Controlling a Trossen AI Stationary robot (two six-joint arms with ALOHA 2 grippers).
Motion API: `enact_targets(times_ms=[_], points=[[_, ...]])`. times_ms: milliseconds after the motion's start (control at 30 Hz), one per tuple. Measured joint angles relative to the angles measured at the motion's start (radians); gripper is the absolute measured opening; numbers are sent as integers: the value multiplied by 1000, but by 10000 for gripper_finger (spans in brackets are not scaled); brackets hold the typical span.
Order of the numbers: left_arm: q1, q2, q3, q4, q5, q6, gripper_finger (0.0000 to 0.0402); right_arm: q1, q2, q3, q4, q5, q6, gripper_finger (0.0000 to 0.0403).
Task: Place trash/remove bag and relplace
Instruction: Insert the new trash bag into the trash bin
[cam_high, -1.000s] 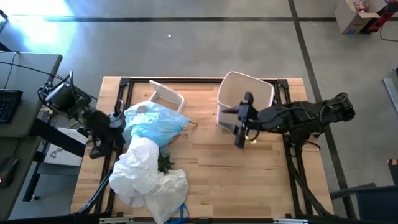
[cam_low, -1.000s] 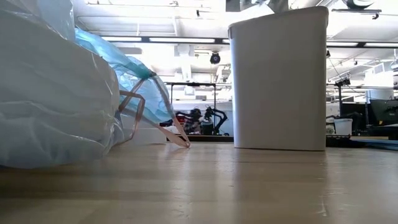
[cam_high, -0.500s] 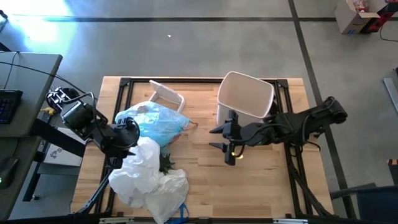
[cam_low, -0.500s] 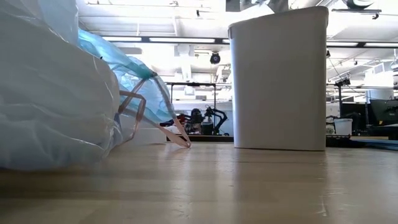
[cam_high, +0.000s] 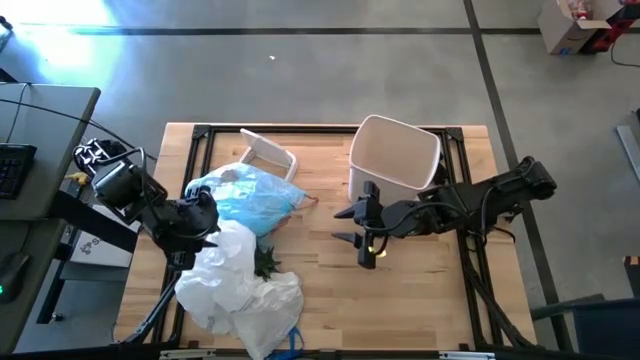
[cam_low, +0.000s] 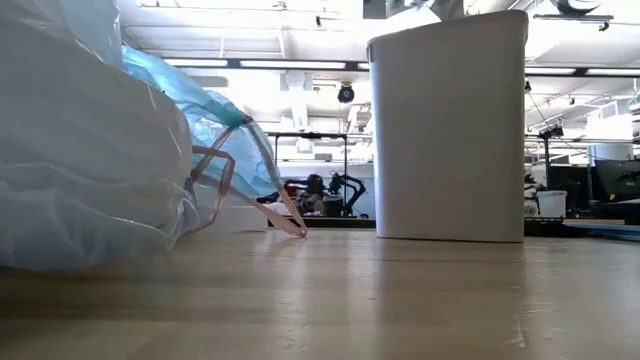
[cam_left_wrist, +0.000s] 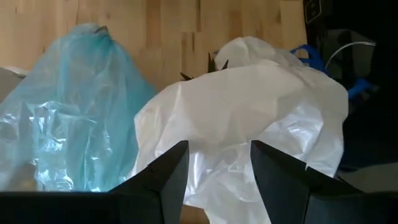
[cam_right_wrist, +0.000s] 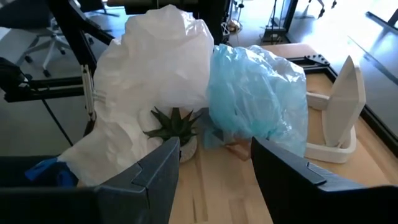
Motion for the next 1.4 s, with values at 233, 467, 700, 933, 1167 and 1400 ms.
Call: enact_targets(times_ms=[233,467,700,933,1167,1400], points=[[24,-1,-133,3,12,35,157,0,0,0,22,0,-4,186],[79,-1,-320,218,-17,190,137,0,0,0,22,-1,-2,186],[122,-1,-359,402,49,328,11,0,28,0,15,-2,14,166],[136,-14,-292,394,-125,423,0,0,98,-1,4,-64,23,128],[190,-36,-106,399,-294,600,0,0,160,-2,-20,-184,56,122],[303,-35,81,459,-421,784,0,-5,213,-2,113,-307,-3,125]])
